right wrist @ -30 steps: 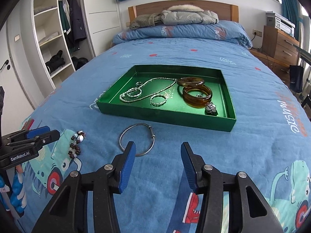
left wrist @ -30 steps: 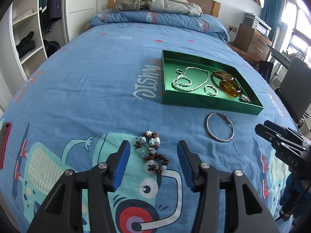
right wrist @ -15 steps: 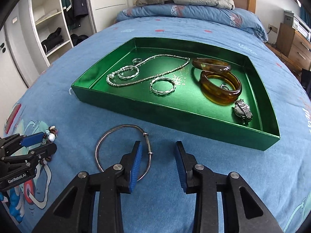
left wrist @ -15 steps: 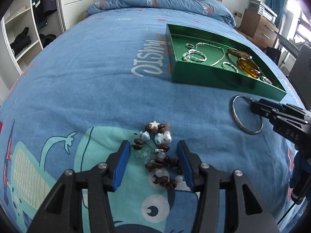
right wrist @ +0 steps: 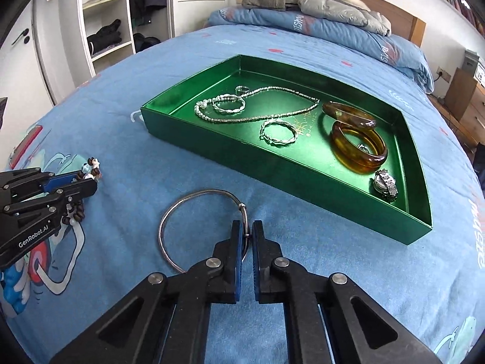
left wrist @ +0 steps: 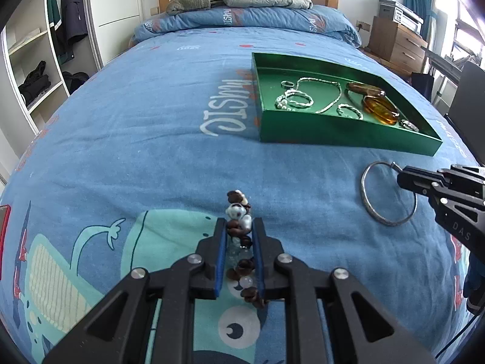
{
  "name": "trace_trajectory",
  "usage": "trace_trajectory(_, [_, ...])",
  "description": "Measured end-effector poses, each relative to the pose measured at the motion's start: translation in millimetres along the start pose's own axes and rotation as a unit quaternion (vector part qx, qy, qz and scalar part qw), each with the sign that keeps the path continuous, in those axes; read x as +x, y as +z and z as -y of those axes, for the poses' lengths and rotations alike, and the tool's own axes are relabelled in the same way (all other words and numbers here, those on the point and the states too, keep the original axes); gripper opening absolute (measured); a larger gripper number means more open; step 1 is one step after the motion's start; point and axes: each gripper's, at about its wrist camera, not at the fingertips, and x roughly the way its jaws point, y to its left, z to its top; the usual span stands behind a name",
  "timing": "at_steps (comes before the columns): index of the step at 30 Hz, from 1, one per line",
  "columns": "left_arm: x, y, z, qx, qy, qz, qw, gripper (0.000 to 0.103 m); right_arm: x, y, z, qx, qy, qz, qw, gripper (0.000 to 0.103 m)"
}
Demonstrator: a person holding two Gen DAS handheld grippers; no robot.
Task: Organize jewelry
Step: 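Grasp the silver bangle with right tool while left tool grasps the beaded bracelet, then carry bangle and bracelet into the green tray and open both tools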
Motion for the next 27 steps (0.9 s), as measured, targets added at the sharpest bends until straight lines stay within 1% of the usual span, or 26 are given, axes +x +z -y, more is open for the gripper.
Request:
trace_trajectory(5, [-22.4, 3.6, 7.8, 0.008, -0.01, 0.022, 0.9997, 0.015, -30.2, -1.2, -4.9, -0.017, -0.011, 0.027, 0.999, 0.006])
trace_trajectory(11, [-44.6, 16.1, 12.5, 0.004, -0.024, 0.042, 0.9988, 0.015, -64.4, 11.6, -7.8, -0.04, -0.036, 0.051, 0.997, 0.006])
trace_trajectory(14, [-53.3, 28.1, 15.7, 0.006, -0.035, 0.052, 0.998, 0.015, -79.6, 18.5, -7.0, -0.048, -0.051, 0.063, 0.996, 0.006])
trace_trajectory(17, [-60.5, 47.1, 22.7, 0.016, -0.043, 0.07, 0.9965, 0.015, -91.9, 28.0, -1.5, -0.047, -0.065, 0.078, 0.994, 0.006])
trace_trajectory(19, [-61.7, 63.3, 27.8, 0.021, -0.054, 0.078, 0.9953, 0.015, -95.7, 36.9, 4.8, -0.04, -0.074, 0.088, 0.993, 0.006])
trace_trajectory(22, [-53.2, 89.6, 35.4, 0.024, -0.068, 0.083, 0.994, 0.015, -93.7, 52.2, 15.7, -0.026, -0.083, 0.1, 0.991, 0.006])
trace_trajectory(27, [-21.7, 126.4, 46.6, 0.022, -0.082, 0.073, 0.9937, 0.015, -67.0, 73.5, 37.2, 0.009, -0.08, 0.103, 0.991, 0.006])
